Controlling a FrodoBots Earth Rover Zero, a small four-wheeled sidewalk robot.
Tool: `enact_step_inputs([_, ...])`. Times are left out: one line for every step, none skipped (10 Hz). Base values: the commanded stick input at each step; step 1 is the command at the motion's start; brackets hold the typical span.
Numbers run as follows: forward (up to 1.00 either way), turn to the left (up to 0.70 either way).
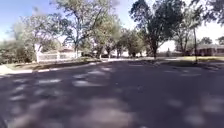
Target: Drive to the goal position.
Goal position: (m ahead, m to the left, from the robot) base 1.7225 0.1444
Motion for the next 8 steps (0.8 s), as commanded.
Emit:
enact_step_inputs([0.70,0.00])
enact_step_inputs([0.70,-0.05])
enact_step_inputs([0.70,-0.11])
enact_step_inputs([0.70,-0.17])
enact_step_inputs([0.70,-0.23])
enact_step_inputs([0.70,-0.29])
enact_step_inputs([0.70,-0.35])
enact_step_inputs([0.70,0.00])
